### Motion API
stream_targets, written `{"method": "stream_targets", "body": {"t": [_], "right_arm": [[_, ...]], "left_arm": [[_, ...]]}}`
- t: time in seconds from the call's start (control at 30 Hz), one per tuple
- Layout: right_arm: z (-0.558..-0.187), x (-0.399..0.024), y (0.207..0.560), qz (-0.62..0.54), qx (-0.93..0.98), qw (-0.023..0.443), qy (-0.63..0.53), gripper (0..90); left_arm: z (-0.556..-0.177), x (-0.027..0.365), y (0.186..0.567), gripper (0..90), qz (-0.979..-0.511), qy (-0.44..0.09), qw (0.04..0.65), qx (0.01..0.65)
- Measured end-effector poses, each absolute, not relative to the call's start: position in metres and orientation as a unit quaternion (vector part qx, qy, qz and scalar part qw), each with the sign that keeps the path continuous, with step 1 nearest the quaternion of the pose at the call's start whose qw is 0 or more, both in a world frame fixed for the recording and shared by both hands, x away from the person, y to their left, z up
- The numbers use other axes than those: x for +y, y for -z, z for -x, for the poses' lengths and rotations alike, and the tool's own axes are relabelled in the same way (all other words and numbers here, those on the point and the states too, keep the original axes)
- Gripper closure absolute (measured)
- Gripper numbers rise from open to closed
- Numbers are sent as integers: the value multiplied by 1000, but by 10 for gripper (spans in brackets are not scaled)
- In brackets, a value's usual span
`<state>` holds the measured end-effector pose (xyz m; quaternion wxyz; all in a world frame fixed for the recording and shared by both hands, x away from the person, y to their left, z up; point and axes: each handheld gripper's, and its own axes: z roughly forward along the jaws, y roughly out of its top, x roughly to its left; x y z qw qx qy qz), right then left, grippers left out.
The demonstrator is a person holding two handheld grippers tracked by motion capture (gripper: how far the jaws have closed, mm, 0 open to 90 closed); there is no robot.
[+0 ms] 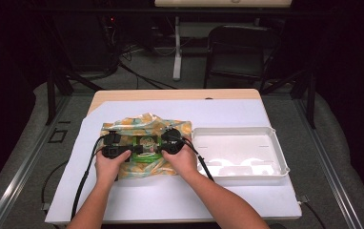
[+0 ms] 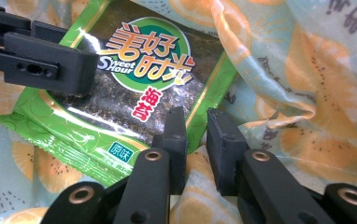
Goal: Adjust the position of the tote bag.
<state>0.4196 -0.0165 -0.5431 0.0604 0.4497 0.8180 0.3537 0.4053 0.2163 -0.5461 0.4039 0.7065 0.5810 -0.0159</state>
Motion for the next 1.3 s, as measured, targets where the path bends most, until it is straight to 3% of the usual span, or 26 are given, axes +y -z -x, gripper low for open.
{"method": "stream_targets", "body": {"t": [0.53, 0.97, 1.3], "right_arm": [[-420, -17, 543, -449, 816, 57, -358, 782], [-419, -18, 543, -444, 822, 61, -352, 778], [-416, -18, 539, -437, 826, 58, -352, 736]], "left_arm": [[-406, 216, 547, 537, -694, 38, 416, 587], [-402, 215, 540, 622, -671, 54, 436, 598], [-400, 215, 538, 654, -663, 54, 440, 603]]}}
